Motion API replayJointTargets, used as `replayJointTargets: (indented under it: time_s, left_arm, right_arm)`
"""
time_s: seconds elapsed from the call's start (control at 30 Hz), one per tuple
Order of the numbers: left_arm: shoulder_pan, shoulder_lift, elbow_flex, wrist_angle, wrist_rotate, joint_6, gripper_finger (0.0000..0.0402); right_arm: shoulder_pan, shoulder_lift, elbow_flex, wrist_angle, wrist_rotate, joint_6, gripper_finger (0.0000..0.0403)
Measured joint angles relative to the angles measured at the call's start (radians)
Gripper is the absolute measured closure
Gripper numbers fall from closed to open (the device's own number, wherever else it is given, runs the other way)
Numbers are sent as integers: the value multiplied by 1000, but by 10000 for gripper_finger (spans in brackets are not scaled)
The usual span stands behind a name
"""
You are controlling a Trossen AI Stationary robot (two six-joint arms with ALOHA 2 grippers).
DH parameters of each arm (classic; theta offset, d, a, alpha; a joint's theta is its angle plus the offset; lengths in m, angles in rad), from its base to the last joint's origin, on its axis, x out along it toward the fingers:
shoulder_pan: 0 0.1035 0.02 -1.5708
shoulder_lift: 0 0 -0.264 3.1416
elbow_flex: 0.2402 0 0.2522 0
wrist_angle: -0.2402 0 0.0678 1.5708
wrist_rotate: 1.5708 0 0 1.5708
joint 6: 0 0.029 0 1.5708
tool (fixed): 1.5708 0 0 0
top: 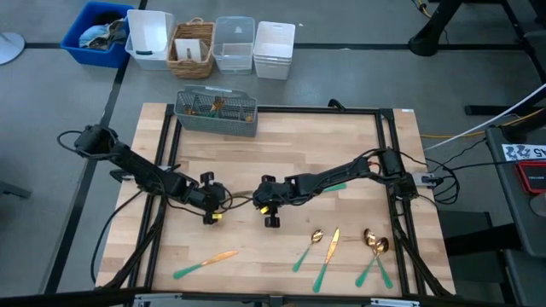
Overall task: Sort silverware
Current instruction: Put the green knife into the gray silverware basket
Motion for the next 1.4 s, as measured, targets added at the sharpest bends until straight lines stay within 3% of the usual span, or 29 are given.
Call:
replayJointTargets:
  time_s: [0.53,0.77,1.07,1.4]
  left_arm:
    - [82,0,0,2,-5,-21,311]
    - [136,0,2,-64,-16,-143,312]
    - [196,6,2,-86,60,-201,314]
    - [187,45,3,-53,93,-166,384]
  right_arm:
    - [2,0,0,-4,-1,-2,316]
    - [2,0,0,-4,-2,-2,316]
    - [3,-1,0,-5,-2,-2,316]
    - [3,-1,0,1,21,-2,316]
